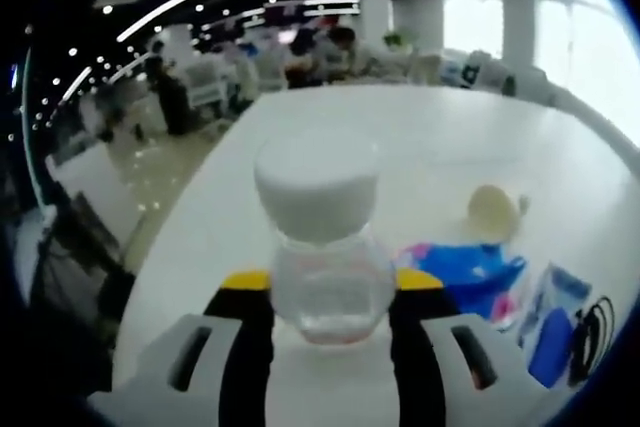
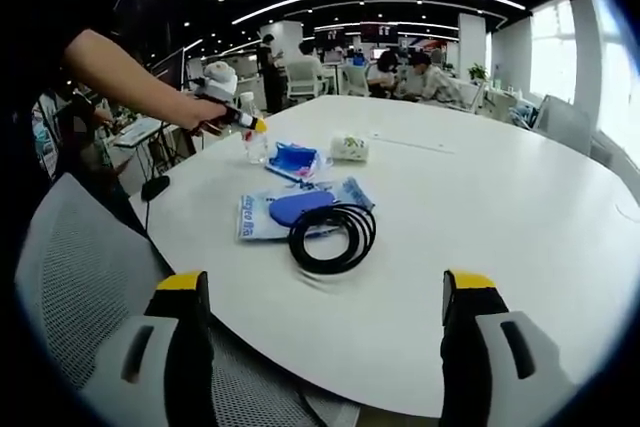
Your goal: Arrange the tabletop items into an orderly group along one side of the table until the central work area is clear of visible clutter.
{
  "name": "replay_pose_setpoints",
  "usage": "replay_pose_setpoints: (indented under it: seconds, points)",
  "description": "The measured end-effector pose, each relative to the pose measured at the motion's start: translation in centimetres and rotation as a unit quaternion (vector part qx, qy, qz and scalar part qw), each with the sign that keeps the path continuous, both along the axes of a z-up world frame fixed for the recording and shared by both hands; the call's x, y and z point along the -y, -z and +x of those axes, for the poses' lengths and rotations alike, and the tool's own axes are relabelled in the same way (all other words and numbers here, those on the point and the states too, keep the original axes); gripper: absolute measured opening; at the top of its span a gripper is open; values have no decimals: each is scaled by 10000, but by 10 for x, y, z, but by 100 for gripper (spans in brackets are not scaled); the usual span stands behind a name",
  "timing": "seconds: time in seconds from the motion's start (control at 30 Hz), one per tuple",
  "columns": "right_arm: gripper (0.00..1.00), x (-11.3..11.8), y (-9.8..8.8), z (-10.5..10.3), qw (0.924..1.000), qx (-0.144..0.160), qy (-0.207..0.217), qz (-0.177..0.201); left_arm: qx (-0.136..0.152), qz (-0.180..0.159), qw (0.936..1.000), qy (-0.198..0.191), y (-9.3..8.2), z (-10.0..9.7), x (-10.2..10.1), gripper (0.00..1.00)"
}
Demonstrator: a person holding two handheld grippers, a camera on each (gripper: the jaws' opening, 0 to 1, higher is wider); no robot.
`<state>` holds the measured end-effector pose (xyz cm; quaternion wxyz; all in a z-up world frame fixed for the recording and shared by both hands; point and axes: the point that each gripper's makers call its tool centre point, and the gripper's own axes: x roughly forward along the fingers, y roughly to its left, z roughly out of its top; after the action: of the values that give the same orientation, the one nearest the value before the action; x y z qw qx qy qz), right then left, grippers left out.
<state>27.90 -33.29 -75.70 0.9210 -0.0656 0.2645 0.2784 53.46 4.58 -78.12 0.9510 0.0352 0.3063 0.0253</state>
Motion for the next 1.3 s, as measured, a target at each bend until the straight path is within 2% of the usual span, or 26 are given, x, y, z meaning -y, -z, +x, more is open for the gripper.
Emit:
replay_pose_setpoints:
  seconds: [0.17,0.47,0.53,0.77,0.87,1.1,1.3]
  points:
    - [97,-1,-2,1,10000,40,11,62,42,-27,9998,211,-2,-1,6,49]
    - [97,-2,-5,1,9999,115,-18,122,23,-124,9985,539,-5,-16,14,55]
    - [97,-3,-6,1,9998,130,-25,134,-12,-324,9979,556,-4,-21,17,58]
    - [97,-5,-8,0,9997,180,-82,147,58,-398,9965,727,-7,-42,23,63]
    - [97,-6,-10,0,9996,206,-101,182,41,-447,9944,958,-7,-56,29,67]
    - [97,-2,-13,3,9993,321,42,183,207,-564,9891,1343,-14,-82,42,69]
    - [99,-4,-14,3,9992,355,-3,163,542,-666,9837,1581,-32,-102,52,71]
